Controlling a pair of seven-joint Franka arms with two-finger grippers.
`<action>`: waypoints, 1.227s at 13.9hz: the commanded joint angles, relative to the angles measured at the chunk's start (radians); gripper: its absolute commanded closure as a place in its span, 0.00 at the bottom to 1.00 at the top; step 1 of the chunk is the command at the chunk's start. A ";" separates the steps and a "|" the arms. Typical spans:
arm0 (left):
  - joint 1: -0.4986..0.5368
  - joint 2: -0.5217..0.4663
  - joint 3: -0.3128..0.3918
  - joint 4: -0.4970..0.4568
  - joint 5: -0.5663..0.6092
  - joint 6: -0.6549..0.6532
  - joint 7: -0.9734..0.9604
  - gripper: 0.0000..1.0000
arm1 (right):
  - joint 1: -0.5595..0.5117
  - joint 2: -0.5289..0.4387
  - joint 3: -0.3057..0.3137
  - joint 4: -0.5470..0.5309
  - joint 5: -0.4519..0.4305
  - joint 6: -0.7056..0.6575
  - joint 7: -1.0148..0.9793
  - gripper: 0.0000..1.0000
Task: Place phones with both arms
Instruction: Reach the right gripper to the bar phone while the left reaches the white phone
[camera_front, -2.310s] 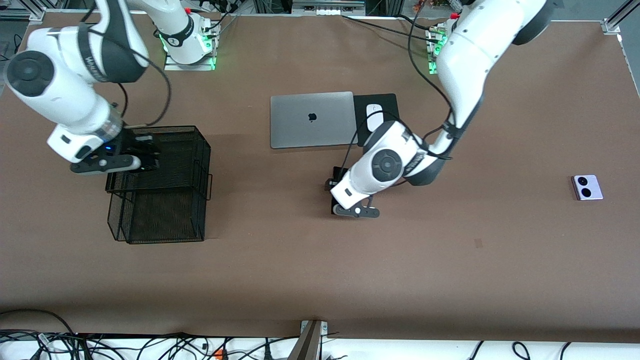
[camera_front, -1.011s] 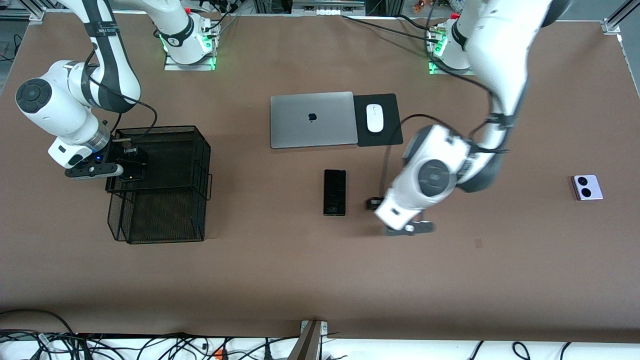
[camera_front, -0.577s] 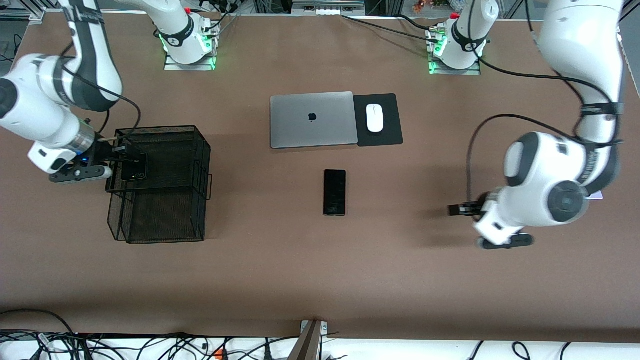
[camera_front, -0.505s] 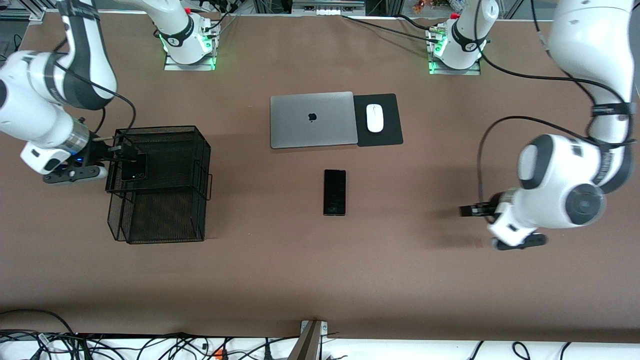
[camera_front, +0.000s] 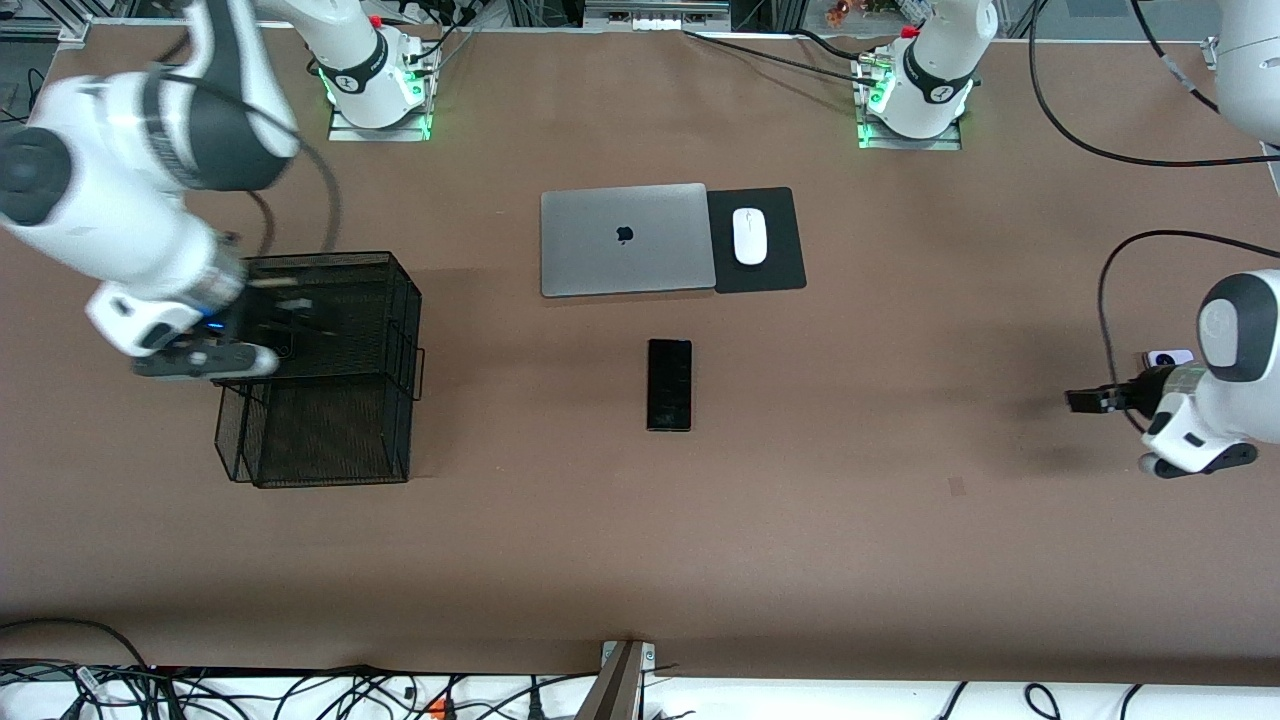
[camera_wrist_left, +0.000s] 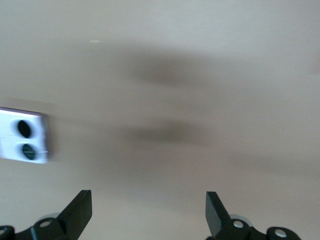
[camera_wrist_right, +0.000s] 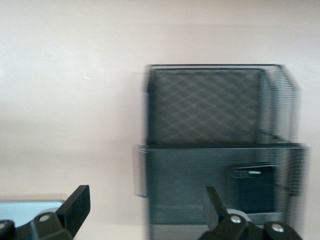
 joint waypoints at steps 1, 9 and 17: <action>0.095 -0.026 -0.010 -0.046 0.074 0.048 0.127 0.00 | -0.006 0.153 0.144 0.179 0.005 -0.034 0.270 0.00; 0.305 0.000 -0.011 -0.244 0.076 0.479 0.342 0.00 | 0.246 0.562 0.201 0.624 -0.128 -0.023 0.723 0.00; 0.364 0.079 -0.014 -0.244 0.065 0.603 0.428 0.00 | 0.339 0.747 0.192 0.686 -0.156 0.205 0.740 0.00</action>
